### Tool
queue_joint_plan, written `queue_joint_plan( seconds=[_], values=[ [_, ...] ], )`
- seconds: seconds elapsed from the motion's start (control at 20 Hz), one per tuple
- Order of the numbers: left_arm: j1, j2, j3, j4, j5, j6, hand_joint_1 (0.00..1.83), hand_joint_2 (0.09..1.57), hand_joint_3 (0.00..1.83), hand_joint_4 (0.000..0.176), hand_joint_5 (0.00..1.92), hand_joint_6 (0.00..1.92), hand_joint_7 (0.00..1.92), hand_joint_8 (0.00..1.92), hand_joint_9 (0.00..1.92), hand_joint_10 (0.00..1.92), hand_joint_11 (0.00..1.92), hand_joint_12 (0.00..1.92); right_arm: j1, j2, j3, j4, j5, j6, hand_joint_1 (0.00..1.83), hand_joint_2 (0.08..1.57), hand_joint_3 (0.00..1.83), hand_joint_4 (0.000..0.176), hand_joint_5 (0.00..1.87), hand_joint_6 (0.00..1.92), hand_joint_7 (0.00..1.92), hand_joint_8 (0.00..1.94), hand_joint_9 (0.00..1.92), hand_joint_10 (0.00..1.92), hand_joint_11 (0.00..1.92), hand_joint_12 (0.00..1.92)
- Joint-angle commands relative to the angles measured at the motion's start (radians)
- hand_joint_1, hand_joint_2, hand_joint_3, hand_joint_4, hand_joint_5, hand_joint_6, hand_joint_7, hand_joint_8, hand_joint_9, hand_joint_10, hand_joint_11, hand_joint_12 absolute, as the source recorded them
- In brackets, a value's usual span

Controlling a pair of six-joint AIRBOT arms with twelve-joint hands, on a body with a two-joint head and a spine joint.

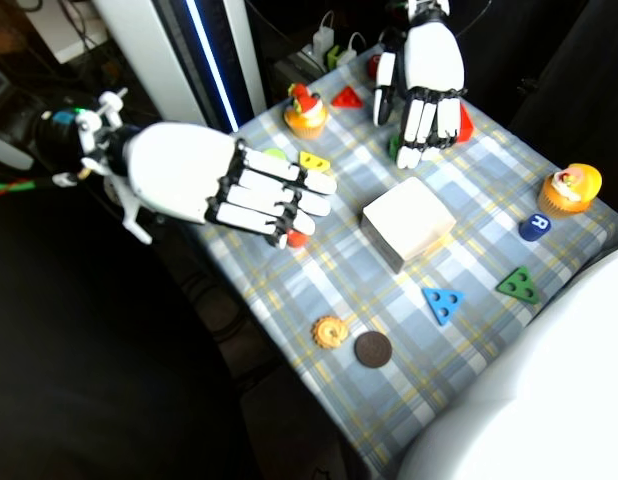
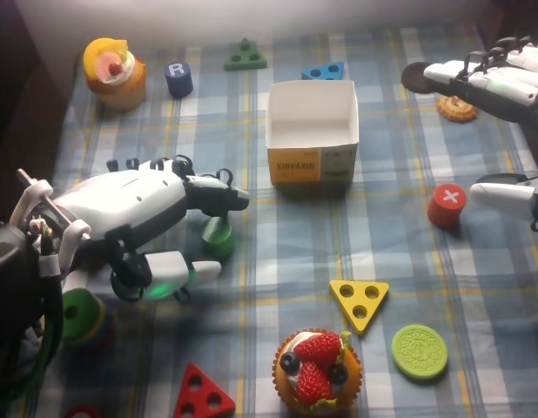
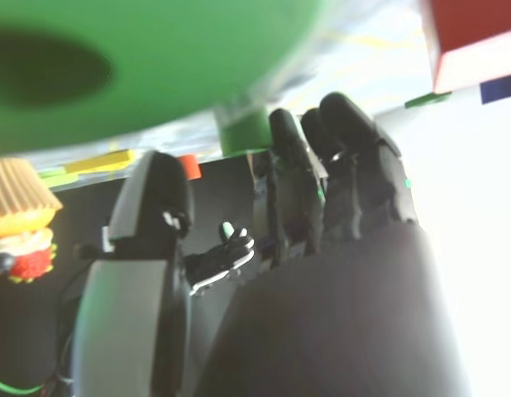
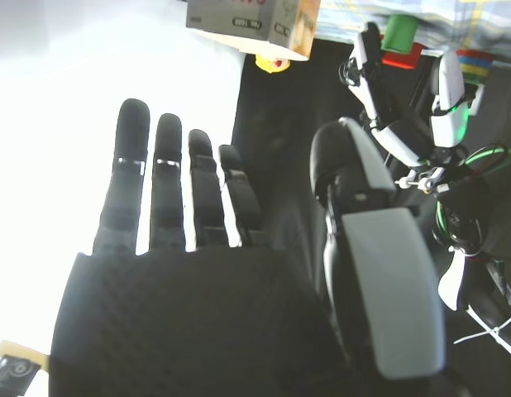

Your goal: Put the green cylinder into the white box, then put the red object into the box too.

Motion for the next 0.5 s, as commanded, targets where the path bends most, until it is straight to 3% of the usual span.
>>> queue_joint_plan(
  seconds=[0.0, 0.05, 0.15, 0.2, 0.25, 0.35, 0.45],
  values=[
    [-0.009, -0.019, 0.003, -0.011, -0.076, 0.016, 1.03, 1.35, 0.0, 0.0, 0.47, 1.3, 0.58, 1.43, 0.15, 1.44, 0.0, 1.89, 0.006, -0.001, 0.002, 0.006, 0.125, 0.007, 0.51, 1.3, 0.0, 0.0, 0.04, 0.03, 0.14, 0.0, 0.0, 0.65, 0.0, 1.5],
    [-0.016, -0.035, 0.005, -0.055, -0.074, 0.104, 1.13, 1.33, 0.0, 0.0, 0.57, 1.32, 0.64, 1.71, 0.3, 1.69, 0.07, 1.92, 0.005, -0.001, 0.002, 0.006, 0.127, 0.01, 0.53, 1.3, 0.0, 0.0, 0.05, 0.03, 0.15, 0.01, 0.0, 0.66, 0.0, 1.5],
    [-0.029, -0.043, 0.008, -0.069, -0.077, 0.144, 1.16, 1.33, 0.0, 0.0, 0.59, 1.32, 0.66, 1.78, 0.34, 1.81, 0.08, 1.92, 0.002, -0.001, 0.002, 0.005, 0.133, 0.017, 0.56, 1.3, 0.0, 0.0, 0.05, 0.03, 0.15, 0.01, 0.0, 0.66, 0.0, 1.5],
    [-0.035, -0.043, 0.007, -0.064, -0.084, 0.144, 1.1, 1.34, 0.0, 0.0, 0.55, 1.47, 0.64, 1.72, 0.25, 1.65, 0.01, 1.92, 0.0, -0.001, 0.002, 0.005, 0.135, 0.018, 0.55, 1.31, 0.0, 0.0, 0.04, 0.03, 0.14, 0.0, 0.0, 0.63, 0.0, 1.5],
    [-0.044, -0.043, 0.002, -0.055, -0.1, 0.144, 1.12, 1.32, 0.0, 0.0, 0.58, 1.43, 0.68, 1.64, 0.3, 1.54, 0.03, 1.92, -0.002, -0.001, 0.002, 0.006, 0.138, 0.022, 0.53, 1.31, 0.0, 0.007, 0.04, 0.02, 0.13, 0.0, 0.0, 0.6, 0.0, 1.47],
    [-0.068, -0.022, -0.021, -0.023, -0.152, 0.144, 1.18, 1.27, 0.0, 0.0, 0.66, 1.28, 0.76, 1.56, 0.44, 1.7, 0.24, 1.92, -0.006, -0.001, 0.002, 0.006, 0.144, 0.029, 0.54, 1.32, 0.0, 0.006, 0.03, 0.02, 0.13, 0.0, 0.0, 0.59, 0.0, 1.42],
    [-0.09, 0.001, -0.043, 0.009, -0.194, 0.143, 1.16, 1.28, 0.0, 0.0, 0.63, 1.33, 0.74, 1.59, 0.42, 1.75, 0.24, 1.92, -0.007, -0.001, 0.002, 0.006, 0.148, 0.032, 0.54, 1.33, 0.0, 0.006, 0.03, 0.02, 0.14, 0.01, 0.0, 0.62, 0.0, 1.4]
  ],
)
